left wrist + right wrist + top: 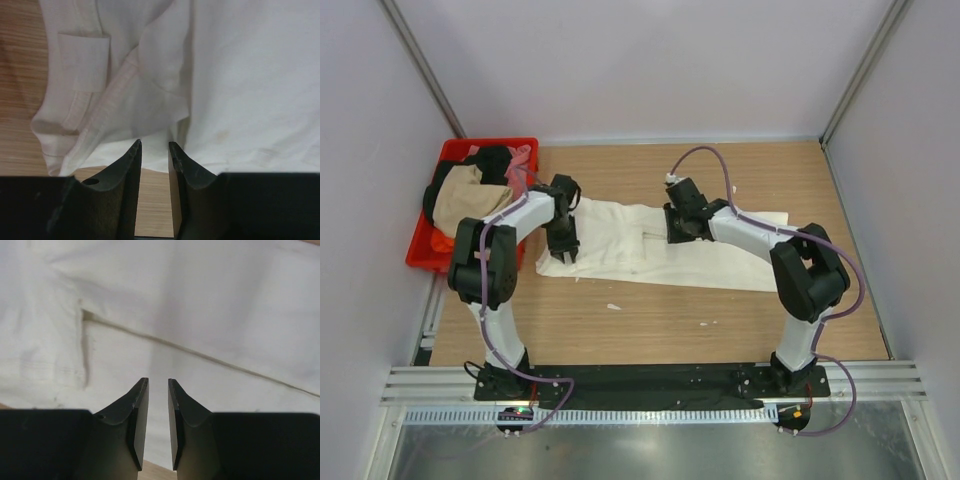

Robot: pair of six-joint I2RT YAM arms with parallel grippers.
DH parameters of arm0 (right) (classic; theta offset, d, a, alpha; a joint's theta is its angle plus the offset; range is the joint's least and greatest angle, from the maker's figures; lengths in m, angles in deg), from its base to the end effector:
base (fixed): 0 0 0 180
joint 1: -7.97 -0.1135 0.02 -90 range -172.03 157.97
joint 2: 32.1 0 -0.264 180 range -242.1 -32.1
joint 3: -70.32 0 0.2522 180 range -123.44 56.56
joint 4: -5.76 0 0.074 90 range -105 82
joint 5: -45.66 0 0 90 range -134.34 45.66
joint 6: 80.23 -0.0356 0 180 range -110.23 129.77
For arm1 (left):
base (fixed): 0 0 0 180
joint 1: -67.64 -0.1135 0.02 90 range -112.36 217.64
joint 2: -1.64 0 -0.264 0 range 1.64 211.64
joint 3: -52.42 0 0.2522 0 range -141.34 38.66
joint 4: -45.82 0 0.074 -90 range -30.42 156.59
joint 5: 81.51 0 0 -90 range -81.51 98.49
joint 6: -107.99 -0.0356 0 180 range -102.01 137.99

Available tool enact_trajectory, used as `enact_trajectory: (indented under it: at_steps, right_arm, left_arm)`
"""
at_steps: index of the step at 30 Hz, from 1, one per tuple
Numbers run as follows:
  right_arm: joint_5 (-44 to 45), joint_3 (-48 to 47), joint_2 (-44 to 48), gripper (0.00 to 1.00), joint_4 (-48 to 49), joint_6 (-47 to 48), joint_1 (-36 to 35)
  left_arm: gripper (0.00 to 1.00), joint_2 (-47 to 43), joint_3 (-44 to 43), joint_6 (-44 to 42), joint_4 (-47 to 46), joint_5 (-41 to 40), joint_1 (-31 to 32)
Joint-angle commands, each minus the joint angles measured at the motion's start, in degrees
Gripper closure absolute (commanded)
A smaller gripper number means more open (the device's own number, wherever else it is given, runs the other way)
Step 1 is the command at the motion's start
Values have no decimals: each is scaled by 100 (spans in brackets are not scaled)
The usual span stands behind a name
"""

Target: Fold and stack the t-shirts

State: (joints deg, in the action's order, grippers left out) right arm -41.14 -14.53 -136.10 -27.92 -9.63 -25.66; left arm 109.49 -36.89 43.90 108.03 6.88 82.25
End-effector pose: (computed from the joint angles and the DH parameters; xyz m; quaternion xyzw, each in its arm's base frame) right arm 0.3244 0.2134 0.1996 -0.1085 0.9413 0.1185 0.2969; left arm 0.3463 -0.0892 0.1764 -0.0992 0.9917 -0.0148 0.0805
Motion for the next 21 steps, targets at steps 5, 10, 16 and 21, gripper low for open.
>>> enact_trajectory:
  at_steps: [5,10,16,21]
  right_arm:
    - [1226,464,240,73,-680,-627,769]
    - [1543,798,319,73,-793,-512,1121]
    - [1815,1000,468,73,-881,-486,1613]
    - [1395,817,881,73,-926,-337,1684]
  left_arm:
    - [72,-1,497,432,-54,-525,-46]
    - [64,-870,612,696,-116,98,-20]
    - [55,-1031,-170,582,-10,-32,-203]
    - [53,-529,-557,590,-695,396,-704]
